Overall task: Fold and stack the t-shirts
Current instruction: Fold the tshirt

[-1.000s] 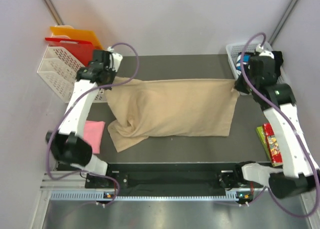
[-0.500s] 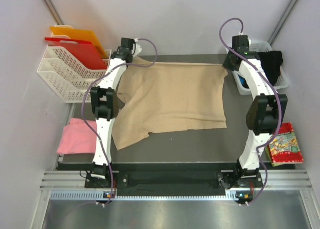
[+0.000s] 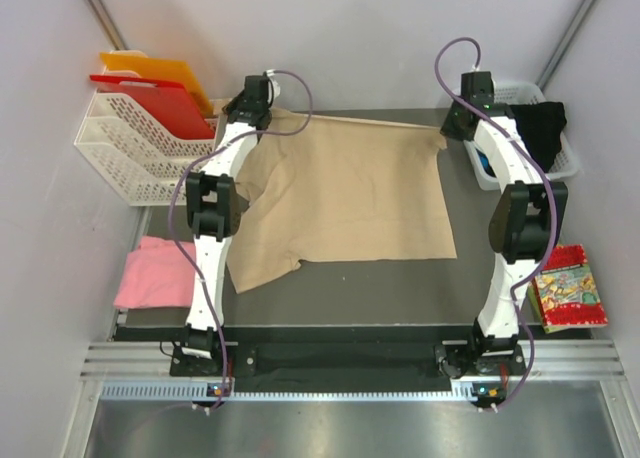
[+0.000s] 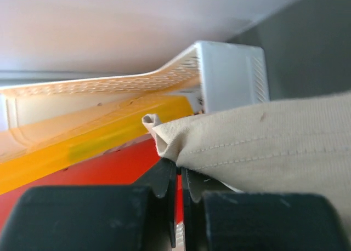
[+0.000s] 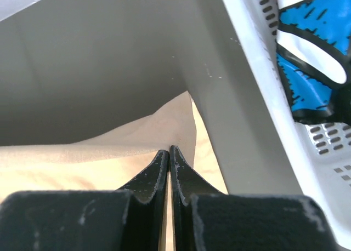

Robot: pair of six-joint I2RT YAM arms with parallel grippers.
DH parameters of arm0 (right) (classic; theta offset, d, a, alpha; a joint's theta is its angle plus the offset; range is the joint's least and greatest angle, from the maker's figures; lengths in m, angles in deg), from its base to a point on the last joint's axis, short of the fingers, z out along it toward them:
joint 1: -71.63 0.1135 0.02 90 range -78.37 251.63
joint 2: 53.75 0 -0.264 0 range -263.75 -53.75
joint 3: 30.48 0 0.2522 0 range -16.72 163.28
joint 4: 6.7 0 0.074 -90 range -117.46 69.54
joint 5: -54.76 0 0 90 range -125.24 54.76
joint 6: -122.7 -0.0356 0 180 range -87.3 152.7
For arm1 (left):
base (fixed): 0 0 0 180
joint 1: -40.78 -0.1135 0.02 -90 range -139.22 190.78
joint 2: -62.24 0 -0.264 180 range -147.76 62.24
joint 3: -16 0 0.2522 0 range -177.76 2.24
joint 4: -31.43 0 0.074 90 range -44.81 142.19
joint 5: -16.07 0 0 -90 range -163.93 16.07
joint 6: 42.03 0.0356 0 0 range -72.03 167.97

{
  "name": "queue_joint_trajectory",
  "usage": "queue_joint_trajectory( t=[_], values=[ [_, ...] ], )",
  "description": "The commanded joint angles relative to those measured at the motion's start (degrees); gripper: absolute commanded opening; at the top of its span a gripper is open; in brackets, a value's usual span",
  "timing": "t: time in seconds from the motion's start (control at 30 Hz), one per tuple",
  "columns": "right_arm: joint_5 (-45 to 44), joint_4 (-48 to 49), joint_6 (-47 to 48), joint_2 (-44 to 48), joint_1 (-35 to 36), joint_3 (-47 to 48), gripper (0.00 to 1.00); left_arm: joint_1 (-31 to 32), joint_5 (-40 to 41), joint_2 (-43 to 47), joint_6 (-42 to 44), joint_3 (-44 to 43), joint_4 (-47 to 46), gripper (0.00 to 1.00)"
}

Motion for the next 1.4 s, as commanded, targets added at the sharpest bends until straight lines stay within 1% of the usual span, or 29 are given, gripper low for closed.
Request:
queue_joint_trajectory(
  t=[0.0,0.07,0.13,0.17,0.2,0.23,0.27,0.3,0.4,0.43,0.47,0.63,0.67,0.7,0.73,0.77,0.8,0.83,0.87,0.9,0.93,1.0,1.07,1.1,1.17,1.23,1.3,1.33,1.37],
  values=[
    [-2.3,2.2,1.5,-0.1,-2.5,1.7,0.00,-3.2,6.9,3.5,-4.0,1.0,-8.9,0.04],
    [-1.3,2.4,2.0,-0.1,-2.6,1.1,0.00,-3.1,5.9,4.3,-5.4,2.4,-5.0,0.04],
    [-0.8,2.5,2.2,0.0,-2.7,-0.1,0.00,-3.1,3.8,6.5,-6.4,6.2,-3.0,0.04],
    [-0.5,2.5,2.3,-0.1,-2.7,-0.6,0.00,-3.1,2.0,7.4,-6.8,7.4,1.6,0.04],
    [-0.3,2.4,2.4,0.1,-2.7,-1.3,0.00,-3.1,0.1,9.6,-6.8,11.2,2.2,0.04],
    [-0.2,2.4,2.3,0.3,-4.6,-1.7,0.00,-3.1,-1.1,10.8,-6.7,13.1,3.2,0.04],
    [-0.3,2.3,2.7,0.6,-4.7,-2.2,0.00,-3.1,-2.6,11.8,-6.7,14.6,5.9,0.04],
    [-0.4,2.3,2.8,1.3,-4.8,-3.5,0.00,-3.1,-3.1,13.9,-7.0,17.7,6.5,0.04],
    [-0.5,2.2,3.0,3.5,-4.8,-7.3,0.00,-3.1,-4.6,17.4,-7.7,21.8,10.2,0.04],
    [-0.7,1.1,2.9,3.9,-4.8,-8.0,0.00,-3.1,-6.2,18.2,-8.8,22.2,12.0,0.04],
    [-0.8,0.3,2.8,4.2,-4.7,-8.7,0.00,-3.1,-6.8,18.7,-9.5,22.2,16.1,0.04],
    [-0.7,-3.2,2.4,5.7,-3.6,-15.7,0.01,-2.4,-10.0,22.0,-13.8,22.6,26.4,0.04],
    [-0.8,-3.8,2.6,5.7,-3.6,-16.5,0.03,-2.4,-11.2,22.4,-14.4,22.9,27.8,0.03],
    [-0.7,-4.3,2.7,5.3,-1.8,-17.8,0.07,-2.4,-11.8,22.9,-15.1,23.3,31.0,0.04],
    [-0.6,-5.4,2.9,5.0,-1.3,-18.4,0.21,-2.3,-12.6,23.1,-16.3,23.5,32.8,0.04],
    [-0.7,-6.1,3.3,4.6,-0.9,-18.5,0.26,-2.2,-13.6,23.1,-16.8,23.5,35.2,0.04],
    [-1.0,-7.1,3.4,3.9,-0.3,-18.5,0.28,-2.0,-14.4,23.1,-17.5,23.7,37.4,0.03],
    [-0.9,-8.4,3.4,3.6,-0.2,-18.4,0.34,-1.9,-15.4,23.0,-18.7,23.8,41.9,0.03],
    [-0.7,-9.0,3.4,3.3,-0.2,-18.3,0.39,-1.8,-16.6,22.9,-19.5,23.9,44.5,0.03],
    [-0.9,-9.6,3.3,3.0,-0.2,-17.4,0.45,-1.8,-19.7,22.7,-20.2,24.0,46.7,0.02],
    [-1.0,-10.2,3.1,2.8,-0.2,-16.8,0.48,-1.7,-20.9,22.7,-21.6,24.3,50.3,0.03],
    [-1.2,-10.6,2.7,2.1,-0.3,-13.5,0.48,-1.7,-24.4,22.9,-23.0,25.5,52.3,0.03],
    [-0.5,-11.4,1.3,0.8,-0.2,-9.9,0.47,-1.4,-26.3,23.0,-24.4,26.5,53.3,0.03],
    [0.7,-11.5,0.6,-0.9,-0.1,-6.1,0.47,-1.2,-26.8,22.8,-24.9,26.8,53.5,0.03],
    [2.4,-11.5,-1.4,-2.9,0.2,-2.1,0.44,-0.3,-28.5,22.4,-26.0,26.6,54.5,0.05],
    [4.7,-12.3,-2.4,-6.3,1.3,4.2,0.43,0.8,-28.9,21.7,-26.7,25.7,54.9,0.06],
    [5.1,-13.4,-3.0,-9.6,3.2,9.7,0.43,1.4,-29.0,21.1,-26.9,24.8,55.0,0.12],
    [5.1,-14.4,-2.8,-10.7,3.8,10.9,0.43,1.9,-28.5,21.0,-27.1,24.6,55.0,0.17],
    [5.1,-14.5,-2.7,-11.4,4.5,11.5,0.43,2.0,-28.4,20.7,-27.1,24.1,55.2,0.29]
  ],
)
